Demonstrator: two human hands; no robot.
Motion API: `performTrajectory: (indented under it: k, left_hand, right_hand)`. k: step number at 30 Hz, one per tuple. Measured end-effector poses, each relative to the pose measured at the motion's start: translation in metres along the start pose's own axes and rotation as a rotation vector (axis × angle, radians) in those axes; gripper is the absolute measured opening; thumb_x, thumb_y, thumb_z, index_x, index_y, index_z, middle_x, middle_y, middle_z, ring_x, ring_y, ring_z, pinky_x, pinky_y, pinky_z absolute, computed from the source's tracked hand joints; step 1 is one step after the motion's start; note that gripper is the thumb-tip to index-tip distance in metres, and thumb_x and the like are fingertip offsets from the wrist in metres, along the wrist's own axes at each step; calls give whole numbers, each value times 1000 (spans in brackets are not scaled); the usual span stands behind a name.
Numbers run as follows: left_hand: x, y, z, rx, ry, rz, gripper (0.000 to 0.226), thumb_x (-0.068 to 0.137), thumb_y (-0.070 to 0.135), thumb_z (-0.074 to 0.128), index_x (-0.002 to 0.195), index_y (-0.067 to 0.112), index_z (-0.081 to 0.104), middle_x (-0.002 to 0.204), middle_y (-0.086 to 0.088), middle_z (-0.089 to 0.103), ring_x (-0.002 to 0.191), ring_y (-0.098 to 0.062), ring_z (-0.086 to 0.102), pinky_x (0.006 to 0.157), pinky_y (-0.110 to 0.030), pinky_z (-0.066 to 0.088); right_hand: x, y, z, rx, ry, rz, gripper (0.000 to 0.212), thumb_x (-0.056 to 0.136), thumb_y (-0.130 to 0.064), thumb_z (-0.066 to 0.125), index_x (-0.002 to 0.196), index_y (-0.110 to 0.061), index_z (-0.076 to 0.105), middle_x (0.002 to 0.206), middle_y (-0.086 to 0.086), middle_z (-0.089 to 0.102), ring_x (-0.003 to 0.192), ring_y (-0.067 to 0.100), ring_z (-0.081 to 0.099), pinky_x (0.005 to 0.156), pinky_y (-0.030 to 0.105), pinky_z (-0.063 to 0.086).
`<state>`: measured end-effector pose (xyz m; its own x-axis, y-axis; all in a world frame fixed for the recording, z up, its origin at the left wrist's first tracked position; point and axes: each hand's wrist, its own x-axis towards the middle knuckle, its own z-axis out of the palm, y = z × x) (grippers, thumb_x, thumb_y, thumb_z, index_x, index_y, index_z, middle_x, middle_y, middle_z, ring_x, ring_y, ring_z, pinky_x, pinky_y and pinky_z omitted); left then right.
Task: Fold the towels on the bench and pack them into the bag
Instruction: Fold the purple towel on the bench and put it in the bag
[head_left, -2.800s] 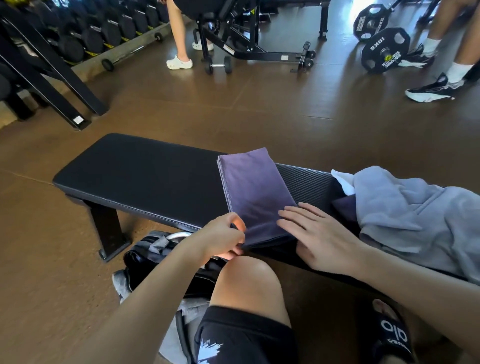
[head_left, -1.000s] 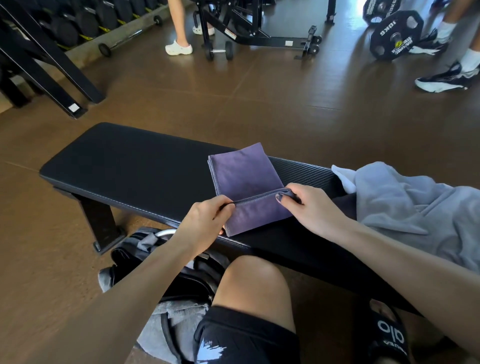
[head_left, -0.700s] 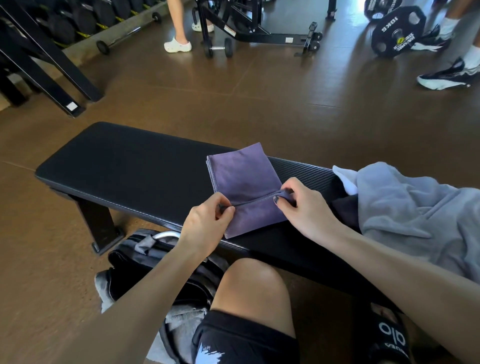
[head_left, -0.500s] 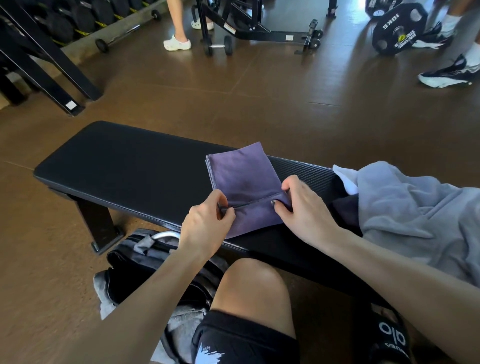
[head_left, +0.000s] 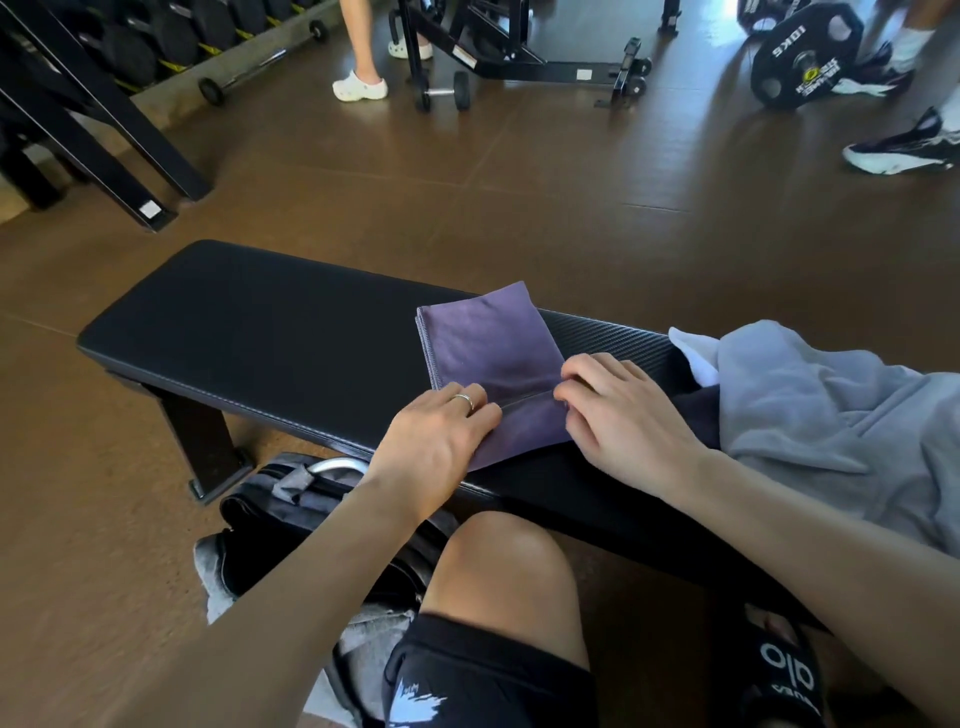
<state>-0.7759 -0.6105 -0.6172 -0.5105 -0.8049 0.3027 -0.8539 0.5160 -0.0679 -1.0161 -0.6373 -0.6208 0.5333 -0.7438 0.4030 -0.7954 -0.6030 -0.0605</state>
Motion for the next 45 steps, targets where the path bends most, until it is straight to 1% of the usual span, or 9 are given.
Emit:
performTrajectory:
  k: [3, 7, 12, 17, 22, 27, 35, 40, 45]
  left_hand:
    - [-7, -4, -6, -132, 6, 28, 7, 91, 15, 59, 90, 13, 65, 90, -1, 61, 75, -23, 57, 65, -37, 51]
    - [-14, -4, -17, -107, -162, 17, 44, 82, 53, 58, 105, 16, 63, 106, 1, 60, 93, -20, 58, 78, -35, 52]
    - [-10, -2, -21, -112, -195, -59, 42, 71, 43, 57, 106, 18, 59, 103, 3, 57, 91, -22, 58, 70, -38, 51]
    - [-11, -1, -25, -250, -149, -154, 37, 70, 37, 61, 104, 22, 59, 98, 7, 57, 80, -22, 59, 64, -32, 45]
    - [-10, -3, -33, -672, -105, -373, 5, 90, 27, 65, 94, 25, 62, 90, 11, 58, 82, -8, 58, 68, -18, 47]
    - [-11, -8, -35, -842, -120, -590, 11, 97, 27, 62, 108, 29, 61, 88, 6, 69, 80, -8, 66, 66, -14, 51]
    - [-9, -10, -24, -826, -140, -762, 8, 96, 30, 64, 103, 27, 61, 91, 7, 72, 81, -4, 69, 63, -12, 50]
    - [0, -9, -23, -706, -207, -770, 13, 93, 31, 63, 101, 23, 56, 83, 2, 69, 71, -15, 67, 70, -35, 59]
    - [0, -3, -22, -398, -165, -700, 29, 92, 37, 62, 108, 22, 43, 93, 4, 57, 75, -19, 60, 66, -34, 48]
  right_hand:
    - [-1, 0, -9, 33, -93, -95, 25, 79, -20, 51, 93, -9, 68, 116, 4, 60, 108, 26, 57, 93, 37, 44]
    - [-1, 1, -11, 79, -211, -118, 39, 75, -26, 55, 108, -10, 66, 117, 2, 64, 114, 24, 58, 101, 36, 43]
    - [1, -2, -8, 151, -116, -23, 30, 78, -20, 52, 104, -13, 67, 101, 0, 69, 93, 23, 64, 89, 37, 49]
    - [4, -1, -16, 161, -68, 50, 27, 86, -28, 39, 93, -15, 61, 79, -3, 62, 68, 22, 57, 72, 37, 47]
    - [5, 2, -16, 263, 2, 184, 30, 85, -32, 36, 94, -16, 60, 80, -3, 60, 69, 24, 58, 61, 32, 40]
    - [9, 3, -12, 398, -20, 302, 14, 96, -31, 51, 103, -21, 58, 84, -8, 65, 78, 22, 63, 71, 41, 51]
    - [11, 2, -4, 476, -113, 447, 14, 100, -33, 57, 108, -21, 56, 90, -3, 68, 85, 19, 66, 77, 40, 54]
    - [11, -1, 0, 429, -117, 412, 17, 100, -29, 55, 112, -19, 49, 97, -1, 61, 89, 22, 61, 78, 39, 51]
    - [10, -3, 3, 191, -66, 327, 12, 99, -28, 55, 109, -21, 52, 98, 3, 43, 72, 24, 50, 60, 34, 43]
